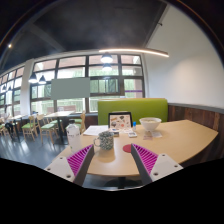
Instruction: Pour water
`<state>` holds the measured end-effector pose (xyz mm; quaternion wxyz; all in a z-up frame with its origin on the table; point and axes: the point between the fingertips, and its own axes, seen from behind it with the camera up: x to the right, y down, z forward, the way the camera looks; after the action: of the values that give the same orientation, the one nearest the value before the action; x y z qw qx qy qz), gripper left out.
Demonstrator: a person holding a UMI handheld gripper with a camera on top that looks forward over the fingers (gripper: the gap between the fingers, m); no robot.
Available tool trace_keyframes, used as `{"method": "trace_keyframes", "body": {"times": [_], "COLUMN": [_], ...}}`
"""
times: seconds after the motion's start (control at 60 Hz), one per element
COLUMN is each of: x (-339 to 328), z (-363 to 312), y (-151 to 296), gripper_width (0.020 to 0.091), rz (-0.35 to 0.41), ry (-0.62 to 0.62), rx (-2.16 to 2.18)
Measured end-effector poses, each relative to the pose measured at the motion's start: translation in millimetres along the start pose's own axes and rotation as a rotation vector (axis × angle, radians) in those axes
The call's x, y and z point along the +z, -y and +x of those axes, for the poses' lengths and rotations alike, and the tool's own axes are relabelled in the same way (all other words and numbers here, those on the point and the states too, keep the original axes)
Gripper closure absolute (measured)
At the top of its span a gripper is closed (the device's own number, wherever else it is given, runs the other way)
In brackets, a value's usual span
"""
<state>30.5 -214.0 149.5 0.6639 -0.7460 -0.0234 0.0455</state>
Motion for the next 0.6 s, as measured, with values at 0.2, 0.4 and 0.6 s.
{"method": "trace_keyframes", "body": {"times": [0.2,0.4,0.6], "x": [5.4,19.5,61.9], "z": [2.4,-20.1,-86.6], "y": [0.4,-7.4,-29.7], "gripper_width": [0.0289,0.0289,0.0287], "rz": [-0.001,-0.010,-0.031], "ry": [0.006,0.041,0.126], "rx": [-0.004,-0.031,-0.029]}}
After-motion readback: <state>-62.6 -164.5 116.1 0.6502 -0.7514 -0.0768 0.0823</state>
